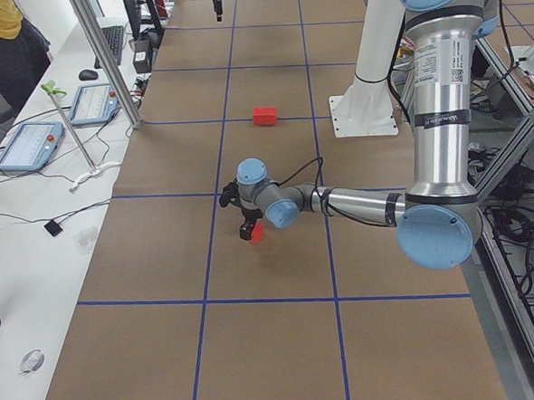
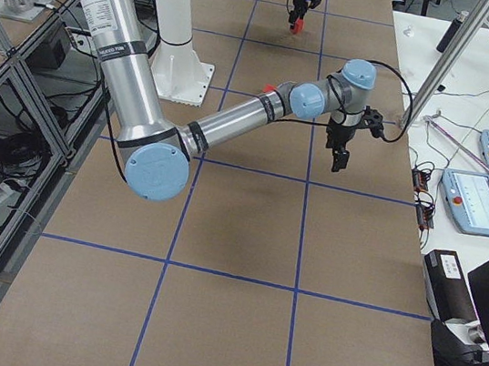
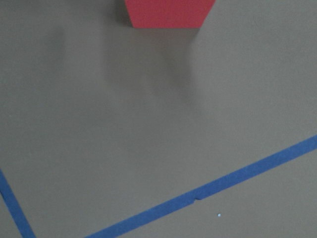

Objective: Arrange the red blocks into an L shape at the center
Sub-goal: 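Close the left gripper on the red cube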

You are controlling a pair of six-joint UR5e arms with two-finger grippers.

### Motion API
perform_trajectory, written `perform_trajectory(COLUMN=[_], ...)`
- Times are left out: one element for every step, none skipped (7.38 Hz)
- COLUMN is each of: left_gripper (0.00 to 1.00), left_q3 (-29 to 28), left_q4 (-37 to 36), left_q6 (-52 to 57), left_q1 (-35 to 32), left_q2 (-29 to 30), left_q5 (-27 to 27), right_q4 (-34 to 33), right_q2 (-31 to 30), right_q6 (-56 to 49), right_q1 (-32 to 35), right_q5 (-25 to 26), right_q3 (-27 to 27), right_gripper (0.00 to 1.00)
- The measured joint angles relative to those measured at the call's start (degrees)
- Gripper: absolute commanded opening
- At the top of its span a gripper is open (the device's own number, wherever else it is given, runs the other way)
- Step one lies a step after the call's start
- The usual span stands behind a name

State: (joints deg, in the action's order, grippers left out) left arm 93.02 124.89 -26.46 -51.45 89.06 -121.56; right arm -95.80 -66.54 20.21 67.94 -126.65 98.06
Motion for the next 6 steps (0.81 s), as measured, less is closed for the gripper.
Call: perform_trajectory(left_gripper=[0.88, 0.7, 0.32, 0.0, 0.0, 0.0], left_q3=[-0.33, -0.57, -0.67, -0.7, -0.68, -0.58], left_q4=[0.0, 0.0, 0.0, 0.0, 0.0, 0.0], left_q6=[0.0, 0.0, 0.0, 0.02, 0.06, 0.24], left_q1=[0.02, 0.03, 0.03, 0.03, 0.04, 0.04], left_q2=[0.0, 0.02, 0.04, 0.05, 0.11, 0.3], left_q5=[0.06, 0.09, 0.09, 0.1, 0.1, 0.08], right_q4=[0.0, 0.0, 0.0, 0.0, 0.0, 0.0], right_q2=[0.0, 0.02, 0.06, 0.07, 0.08, 0.09], right_q6=[0.0, 0.0, 0.0, 0.0, 0.0, 0.0], right_q1=[0.0, 0.0, 0.0, 0.0, 0.0, 0.0], right_q5=[0.0, 0.0, 0.0, 0.0, 0.0, 0.0], right_q3=[-0.02, -0.03, -0.01, 0.01, 0.02, 0.12], right_gripper=[1.0, 1.0, 1.0, 1.0, 1.0, 1.0])
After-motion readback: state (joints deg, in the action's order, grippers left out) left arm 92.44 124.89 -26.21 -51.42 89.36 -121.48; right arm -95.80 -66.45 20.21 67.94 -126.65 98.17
